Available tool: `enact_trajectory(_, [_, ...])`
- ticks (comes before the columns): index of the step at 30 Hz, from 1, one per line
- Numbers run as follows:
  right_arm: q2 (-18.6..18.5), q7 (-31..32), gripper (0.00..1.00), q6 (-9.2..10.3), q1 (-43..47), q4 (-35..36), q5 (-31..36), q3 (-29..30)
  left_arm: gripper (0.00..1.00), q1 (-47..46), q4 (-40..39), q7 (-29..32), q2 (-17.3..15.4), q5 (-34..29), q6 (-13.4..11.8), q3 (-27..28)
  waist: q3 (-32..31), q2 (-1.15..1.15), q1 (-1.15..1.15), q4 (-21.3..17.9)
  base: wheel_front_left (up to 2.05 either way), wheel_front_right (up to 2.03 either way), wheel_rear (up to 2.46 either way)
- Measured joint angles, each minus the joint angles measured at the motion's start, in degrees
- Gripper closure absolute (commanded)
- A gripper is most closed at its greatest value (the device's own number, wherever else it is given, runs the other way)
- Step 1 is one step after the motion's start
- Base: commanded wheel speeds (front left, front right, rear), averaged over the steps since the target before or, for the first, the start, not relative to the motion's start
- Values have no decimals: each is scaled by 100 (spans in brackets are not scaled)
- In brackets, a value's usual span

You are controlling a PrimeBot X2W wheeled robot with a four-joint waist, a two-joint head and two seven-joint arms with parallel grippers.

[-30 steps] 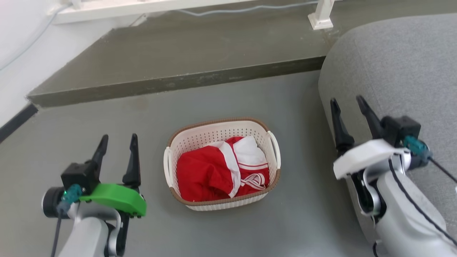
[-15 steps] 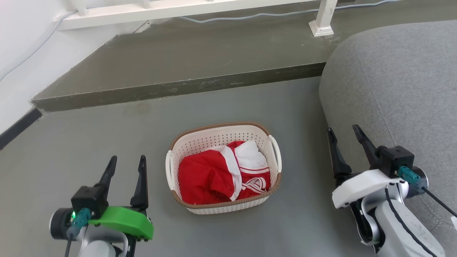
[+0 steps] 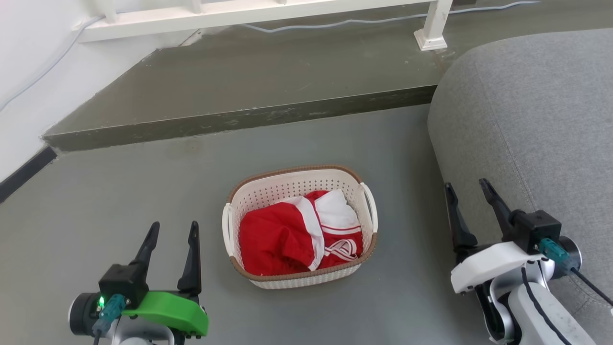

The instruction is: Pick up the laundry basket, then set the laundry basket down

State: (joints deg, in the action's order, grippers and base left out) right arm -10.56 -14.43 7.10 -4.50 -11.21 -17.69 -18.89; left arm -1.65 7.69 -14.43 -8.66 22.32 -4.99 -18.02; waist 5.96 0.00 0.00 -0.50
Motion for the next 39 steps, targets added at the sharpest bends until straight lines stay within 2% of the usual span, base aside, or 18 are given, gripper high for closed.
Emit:
enact_trajectory(27, [115, 1, 0, 4, 289, 243, 172, 122, 0, 203, -125, 1, 5, -136, -8, -25, -81, 0, 0, 22, 0, 0, 0])
enact_trajectory(28, [129, 2, 100, 0, 302, 192, 169, 116, 100, 204, -66, 11, 18, -136, -8, -42, -81, 0, 0, 22, 0, 0, 0])
enact_trajectory(35, [216, 10, 100, -13, 525, 3, 108, 82, 100, 275, 133, 27, 92, -111, -4, -101, -82, 0, 0, 22, 0, 0, 0])
enact_trajectory(39, [237, 10, 100, -63, 540, 36, -60, 86, 100, 331, 120, 27, 105, 111, 35, -97, -96, 0, 0, 23, 0, 0, 0])
